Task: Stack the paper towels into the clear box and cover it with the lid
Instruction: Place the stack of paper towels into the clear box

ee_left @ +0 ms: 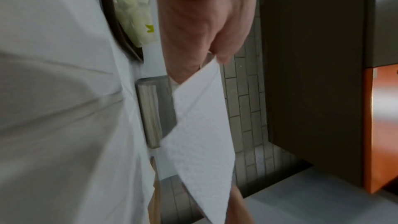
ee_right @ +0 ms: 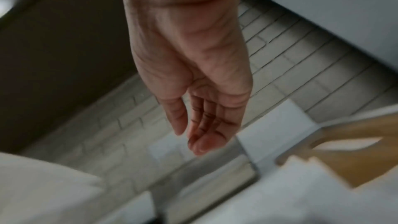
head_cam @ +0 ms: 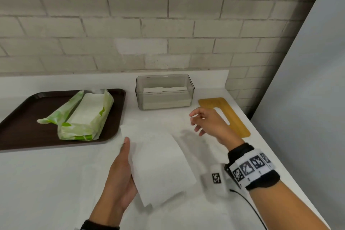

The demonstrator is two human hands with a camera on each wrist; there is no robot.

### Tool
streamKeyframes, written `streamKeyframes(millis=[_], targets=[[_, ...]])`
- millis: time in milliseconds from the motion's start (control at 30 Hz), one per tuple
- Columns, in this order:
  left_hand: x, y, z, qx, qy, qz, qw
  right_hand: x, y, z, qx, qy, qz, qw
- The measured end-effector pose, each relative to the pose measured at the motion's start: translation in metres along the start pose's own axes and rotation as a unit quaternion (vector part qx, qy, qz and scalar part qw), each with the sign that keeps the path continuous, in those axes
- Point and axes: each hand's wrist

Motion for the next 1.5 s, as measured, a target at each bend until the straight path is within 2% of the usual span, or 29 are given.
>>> streamKeyframes(millis=[100, 200, 267, 400, 533, 600, 667, 733, 767, 833, 867, 933, 1033, 1100, 1167, 1233, 1300, 1400, 1500], targets=[[-0.002, 0.008, 0.002, 0.011, -0.019, 0.034, 0.999, -0.030, 0.013, 0.026, 0.000, -0.062, -0.149, 0.987], [-0.004, 0.016, 0.005, 0.001, -0.029, 0.032, 0.999, -0.055, 0.008, 0.039, 0.076, -0.061, -0.329, 0.939], [-0.005, 0.019, 0.006, -0.010, -0.035, 0.033, 0.999, -0.061, 0.003, 0.038, 0.126, -0.054, -0.354, 0.925], [-0.007, 0.023, 0.008, -0.020, -0.042, 0.037, 0.998, -0.065, 0.000, 0.040, 0.141, -0.024, -0.370, 0.918], [-0.008, 0.025, 0.011, -0.022, -0.046, 0.037, 0.998, -0.067, 0.006, 0.043, 0.157, 0.015, -0.352, 0.923], [-0.007, 0.025, 0.013, -0.025, -0.046, 0.042, 0.998, -0.063, 0.011, 0.043, 0.140, 0.063, -0.274, 0.949], [-0.007, 0.024, 0.015, -0.026, -0.048, 0.045, 0.998, -0.053, 0.015, 0.041, 0.110, 0.103, -0.147, 0.978], [-0.008, 0.023, 0.016, -0.025, -0.050, 0.046, 0.997, -0.046, 0.019, 0.040, 0.130, 0.098, -0.095, 0.982], [-0.008, 0.023, 0.017, -0.026, -0.053, 0.046, 0.997, -0.045, 0.020, 0.041, 0.166, 0.077, -0.125, 0.975], [-0.010, 0.022, 0.020, -0.023, -0.058, 0.043, 0.997, -0.047, 0.022, 0.043, 0.236, 0.024, -0.249, 0.939], [-0.012, 0.021, 0.021, -0.022, -0.061, 0.041, 0.997, -0.048, 0.023, 0.045, 0.246, 0.015, -0.300, 0.922], [-0.014, 0.020, 0.024, -0.026, -0.068, 0.035, 0.997, -0.040, 0.026, 0.044, 0.223, 0.038, -0.310, 0.923], [-0.018, 0.016, 0.029, -0.031, -0.083, 0.033, 0.996, -0.012, 0.036, 0.033, 0.215, 0.085, -0.146, 0.962], [-0.019, 0.011, 0.031, -0.029, -0.089, 0.030, 0.995, 0.010, 0.043, 0.023, 0.241, 0.111, -0.047, 0.963], [-0.019, 0.005, 0.034, -0.026, -0.091, 0.027, 0.995, 0.023, 0.044, 0.021, 0.257, 0.119, -0.009, 0.959], [-0.017, 0.000, 0.038, -0.027, -0.089, 0.025, 0.995, 0.024, 0.040, 0.023, 0.235, 0.119, -0.073, 0.962], [-0.014, -0.001, 0.040, -0.028, -0.082, 0.028, 0.996, 0.008, 0.032, 0.030, 0.171, 0.106, -0.163, 0.966], [-0.009, -0.001, 0.042, -0.021, -0.071, 0.038, 0.997, -0.020, 0.024, 0.028, 0.068, 0.002, -0.191, 0.979], [-0.002, -0.001, 0.041, -0.021, -0.061, 0.058, 0.996, -0.043, 0.022, 0.012, 0.054, -0.097, -0.167, 0.980]])
Point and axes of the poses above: each hand's wrist, its own z-axis towards the middle knuckle, its own y-axis out of the back of the hand, x = y × z, and after that the axes turned 5 degrees about -z, right-handed
